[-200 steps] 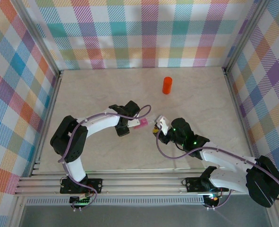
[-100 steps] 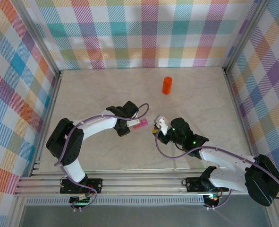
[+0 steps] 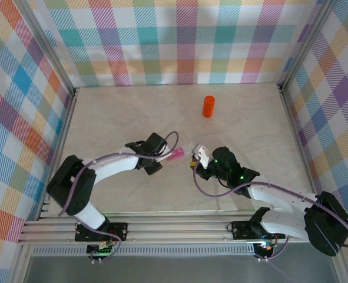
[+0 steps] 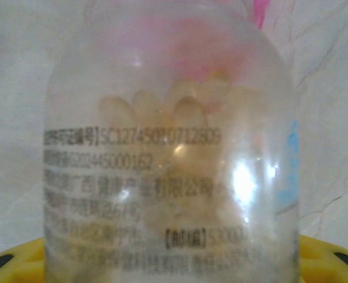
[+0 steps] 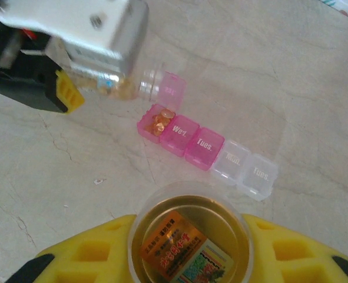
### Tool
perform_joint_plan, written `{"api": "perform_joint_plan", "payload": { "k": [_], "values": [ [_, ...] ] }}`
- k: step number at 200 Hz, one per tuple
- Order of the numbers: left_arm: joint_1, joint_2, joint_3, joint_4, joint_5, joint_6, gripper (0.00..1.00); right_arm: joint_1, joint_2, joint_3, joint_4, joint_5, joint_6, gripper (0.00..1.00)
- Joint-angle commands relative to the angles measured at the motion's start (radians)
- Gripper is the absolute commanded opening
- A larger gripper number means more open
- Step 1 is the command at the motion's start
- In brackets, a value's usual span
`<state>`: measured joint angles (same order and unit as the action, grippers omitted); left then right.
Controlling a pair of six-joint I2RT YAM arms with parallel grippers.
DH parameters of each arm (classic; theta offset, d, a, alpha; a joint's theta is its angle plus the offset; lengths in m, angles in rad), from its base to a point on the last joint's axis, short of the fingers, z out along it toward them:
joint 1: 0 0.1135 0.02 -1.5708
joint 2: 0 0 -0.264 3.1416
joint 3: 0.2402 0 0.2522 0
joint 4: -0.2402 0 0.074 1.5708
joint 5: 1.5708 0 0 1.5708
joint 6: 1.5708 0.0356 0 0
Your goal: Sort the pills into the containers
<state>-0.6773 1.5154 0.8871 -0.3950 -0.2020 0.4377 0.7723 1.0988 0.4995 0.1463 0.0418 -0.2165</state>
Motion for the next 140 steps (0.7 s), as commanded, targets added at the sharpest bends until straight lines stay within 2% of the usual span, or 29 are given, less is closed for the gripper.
{"api": "perform_joint_plan", "payload": {
  "k": [1, 24, 45, 65, 86, 109, 122, 140],
  "values": [
    [0.004, -0.132, -0.071, 0.223, 0.044, -0.068, 0.00, -0.001, 0.001, 0.019, 0.046, 0.012, 0.014, 0.30],
    [0.004, -0.283, -0.185, 0.409, 0.103, -0.116, 0.00, -0.001, -0.018, 0.058, -0.005, 0.020, 0.032, 0.30],
    [0.002, -0.404, -0.295, 0.624, 0.221, -0.158, 0.00, -0.002, -0.092, 0.107, -0.068, -0.030, 0.074, 0.30],
    [-0.002, -0.476, -0.353, 0.763, 0.310, -0.165, 0.00, -0.002, -0.162, 0.162, -0.128, -0.075, 0.107, 0.31],
    [-0.005, -0.534, -0.371, 0.863, 0.392, -0.163, 0.00, -0.002, -0.206, 0.241, -0.187, -0.147, 0.103, 0.31],
    [-0.005, -0.595, -0.424, 1.062, 0.490, -0.168, 0.00, -0.002, -0.212, 0.345, -0.235, -0.254, 0.059, 0.32],
    [-0.007, -0.618, -0.419, 1.083, 0.548, -0.174, 0.00, -0.002, -0.195, 0.407, -0.257, -0.338, 0.025, 0.31],
    [-0.018, -0.652, -0.398, 1.017, 0.632, -0.163, 0.00, -0.002, -0.164, 0.480, -0.288, -0.465, -0.013, 0.31]
  ]
}}
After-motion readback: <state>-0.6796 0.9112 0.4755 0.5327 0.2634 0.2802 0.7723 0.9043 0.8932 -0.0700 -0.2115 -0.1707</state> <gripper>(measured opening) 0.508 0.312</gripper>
